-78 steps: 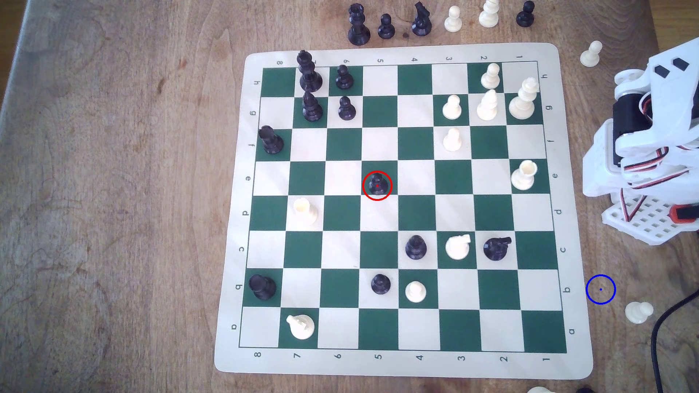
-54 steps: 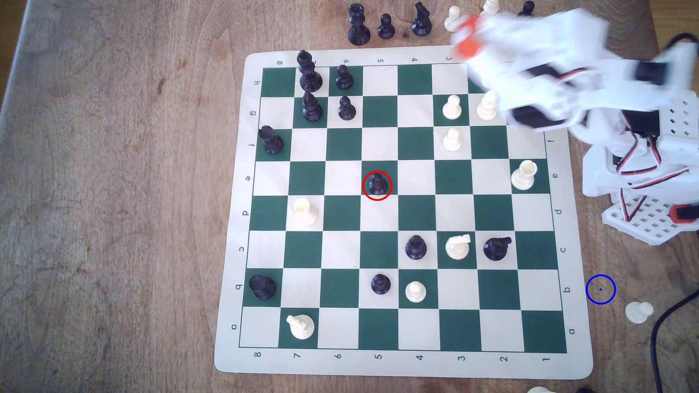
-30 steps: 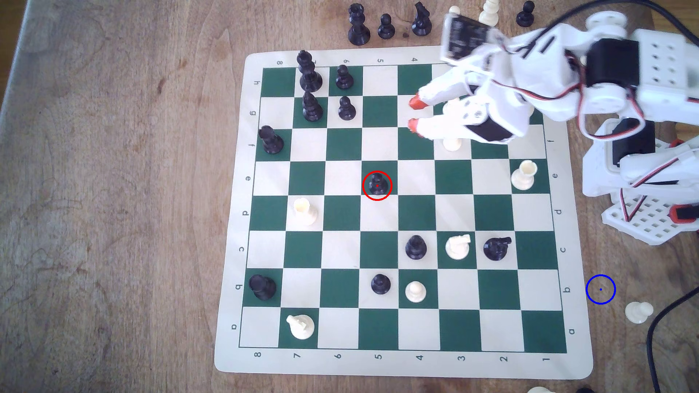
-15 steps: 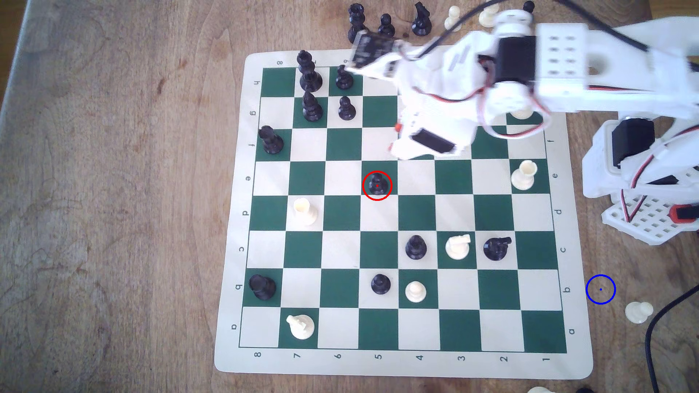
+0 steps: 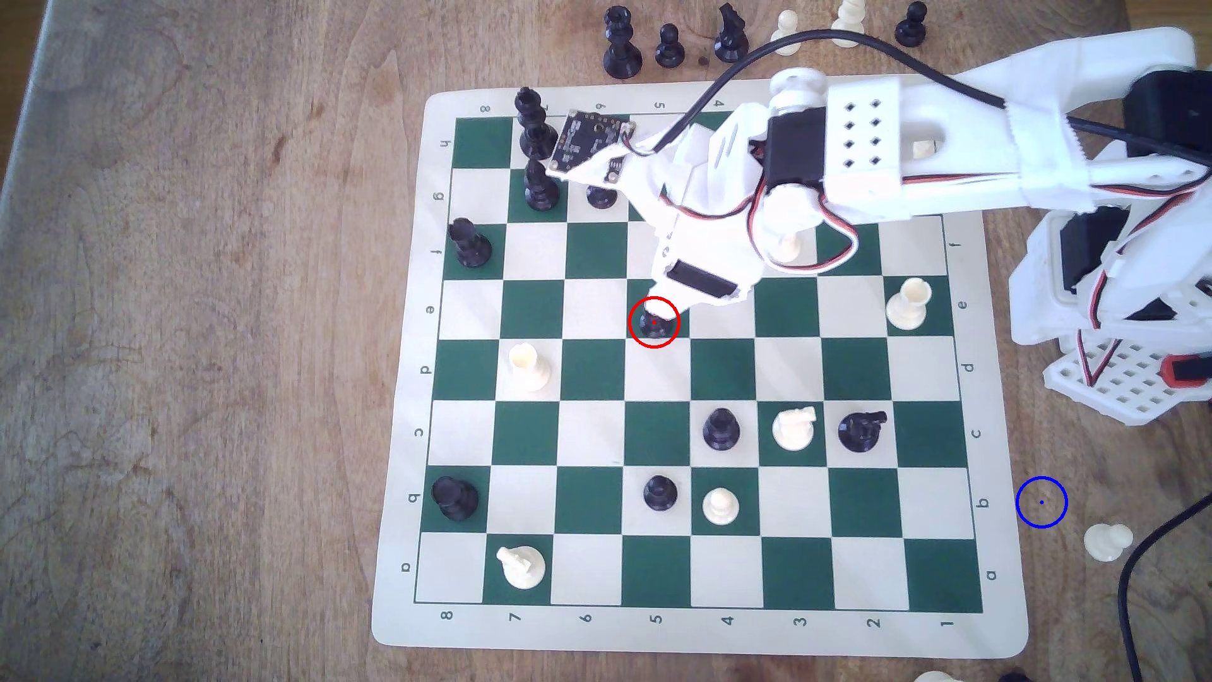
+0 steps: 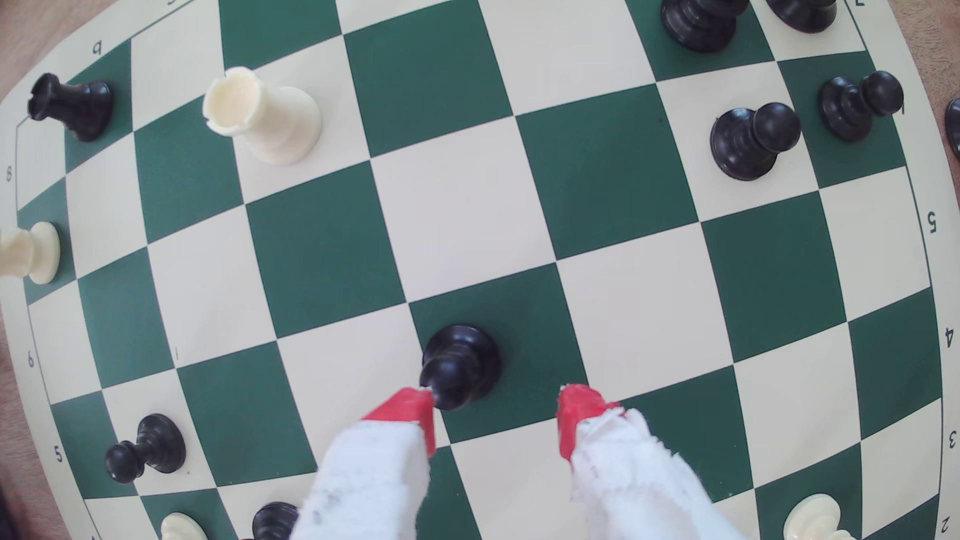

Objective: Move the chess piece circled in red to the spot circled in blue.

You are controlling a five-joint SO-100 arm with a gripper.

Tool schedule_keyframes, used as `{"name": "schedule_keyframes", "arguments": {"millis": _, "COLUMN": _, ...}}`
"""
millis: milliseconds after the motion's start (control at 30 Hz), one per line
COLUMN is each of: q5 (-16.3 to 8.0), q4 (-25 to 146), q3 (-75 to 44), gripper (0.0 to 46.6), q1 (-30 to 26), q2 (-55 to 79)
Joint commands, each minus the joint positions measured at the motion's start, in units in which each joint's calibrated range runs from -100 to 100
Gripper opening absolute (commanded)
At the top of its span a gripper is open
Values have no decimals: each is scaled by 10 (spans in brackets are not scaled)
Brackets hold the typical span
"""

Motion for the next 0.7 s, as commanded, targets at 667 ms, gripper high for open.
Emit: {"name": "schedule_keyframes", "arguments": {"millis": 667, "q5": -10, "q4": -25, "q3": -87, "gripper": 148, "q1": -23, "q2": 68}}
